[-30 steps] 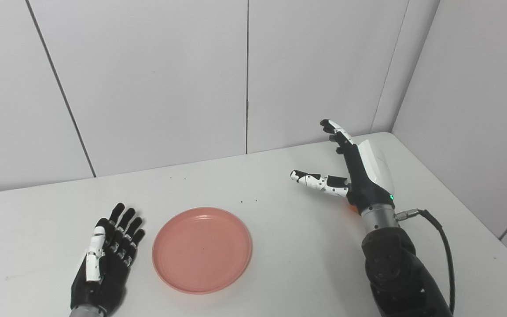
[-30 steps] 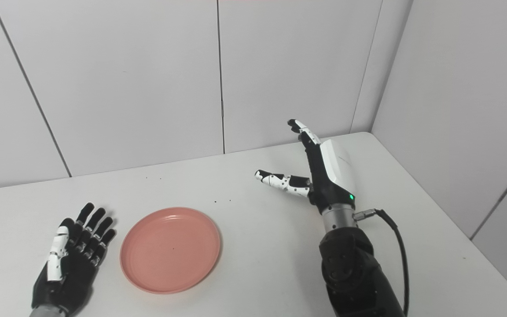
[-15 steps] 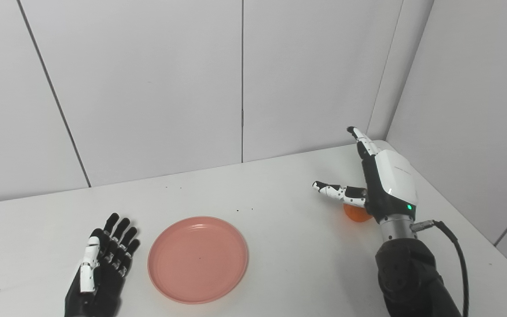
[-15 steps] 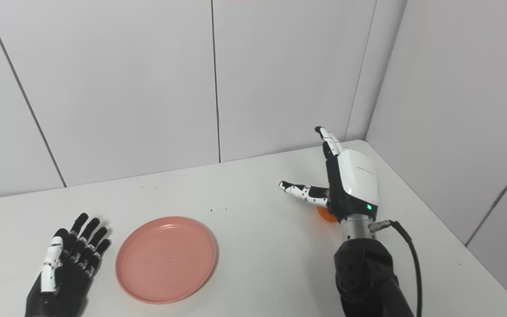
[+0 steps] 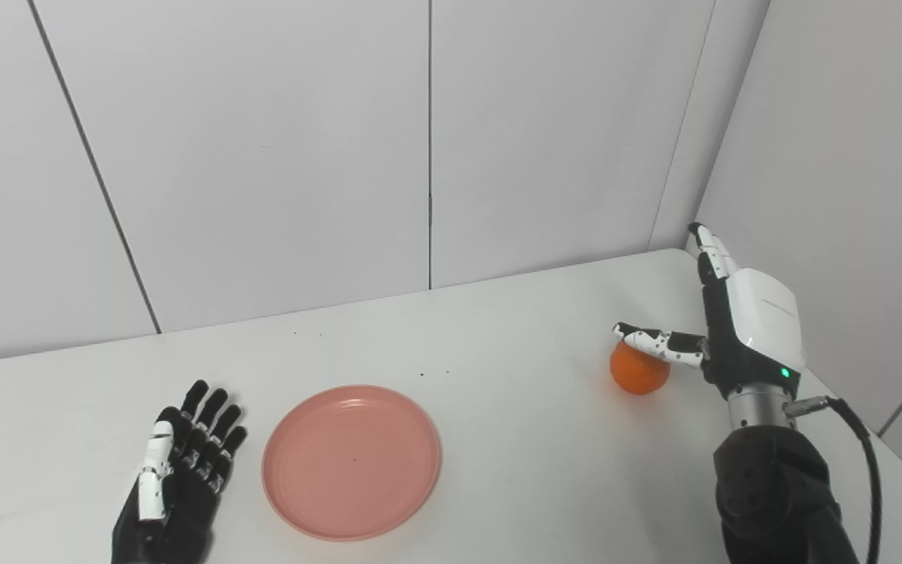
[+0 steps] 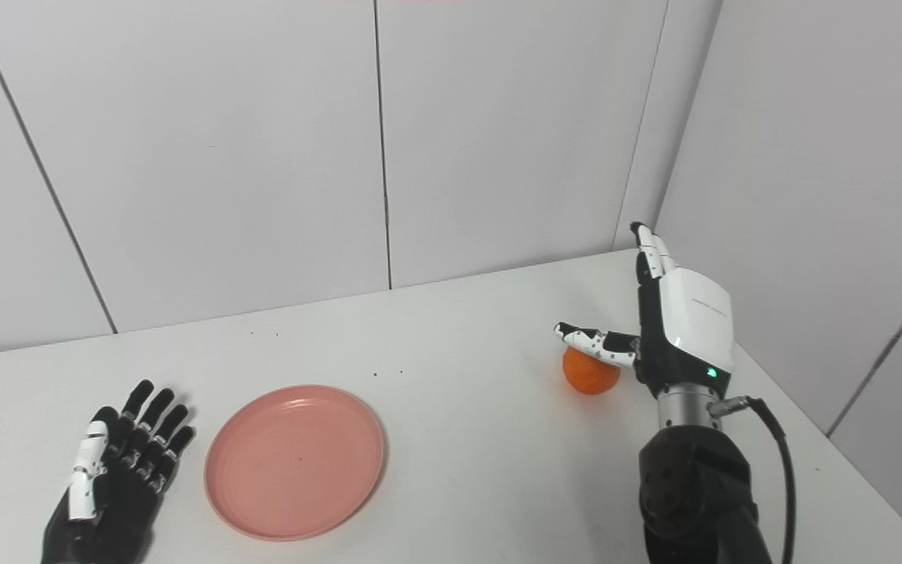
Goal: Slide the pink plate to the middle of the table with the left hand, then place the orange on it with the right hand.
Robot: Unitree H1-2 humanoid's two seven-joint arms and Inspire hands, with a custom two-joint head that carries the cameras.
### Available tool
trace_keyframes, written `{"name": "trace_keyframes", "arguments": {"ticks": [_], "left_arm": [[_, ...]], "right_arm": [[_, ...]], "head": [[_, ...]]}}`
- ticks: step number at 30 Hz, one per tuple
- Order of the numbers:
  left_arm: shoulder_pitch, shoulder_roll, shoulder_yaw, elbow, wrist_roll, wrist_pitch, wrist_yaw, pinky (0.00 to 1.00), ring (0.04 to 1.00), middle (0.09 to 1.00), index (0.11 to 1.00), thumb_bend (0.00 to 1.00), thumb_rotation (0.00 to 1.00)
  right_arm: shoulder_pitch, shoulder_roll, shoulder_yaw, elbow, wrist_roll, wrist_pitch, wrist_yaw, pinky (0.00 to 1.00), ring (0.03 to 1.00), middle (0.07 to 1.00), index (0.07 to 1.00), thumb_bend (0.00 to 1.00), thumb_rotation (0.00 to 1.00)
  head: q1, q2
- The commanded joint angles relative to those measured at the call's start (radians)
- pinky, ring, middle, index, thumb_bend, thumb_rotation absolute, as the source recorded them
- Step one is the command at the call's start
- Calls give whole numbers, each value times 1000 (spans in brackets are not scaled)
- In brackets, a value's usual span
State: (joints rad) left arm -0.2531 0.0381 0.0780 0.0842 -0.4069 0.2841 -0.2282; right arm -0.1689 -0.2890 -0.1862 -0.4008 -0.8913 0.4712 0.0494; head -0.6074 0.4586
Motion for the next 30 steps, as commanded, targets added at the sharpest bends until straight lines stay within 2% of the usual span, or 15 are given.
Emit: {"name": "trace_keyframes", "arguments": {"ticks": [1,3,8,15,23,30], "left_arm": [[15,13,0,15,7,51,13,1000,994,999,1000,290,1000],[14,14,0,16,8,51,15,1000,993,998,1000,289,1000],[13,14,3,13,3,59,17,1000,995,999,1000,287,1000],[13,18,5,13,-2,61,13,1000,997,1000,1000,290,1000],[8,27,9,20,-15,65,3,1000,1000,1000,1000,288,1000],[4,36,5,26,-18,59,-2,1000,1000,1000,1000,286,1000]], "right_arm": [[-10,-13,-11,-3,6,-4,-4,708,857,929,945,971,411],[-7,-15,-6,15,0,-4,-4,706,856,929,950,971,429],[-6,-16,3,66,10,-7,-16,627,828,930,939,986,441],[-15,-30,14,134,75,-24,-26,718,878,944,955,981,425],[-39,-38,38,209,66,-7,-43,610,822,928,952,994,439],[-56,-50,42,254,107,-18,-79,654,832,918,938,979,399]], "head": [[-1,1],[-2,2],[-4,5],[-6,15],[-12,23],[-16,33]]}}
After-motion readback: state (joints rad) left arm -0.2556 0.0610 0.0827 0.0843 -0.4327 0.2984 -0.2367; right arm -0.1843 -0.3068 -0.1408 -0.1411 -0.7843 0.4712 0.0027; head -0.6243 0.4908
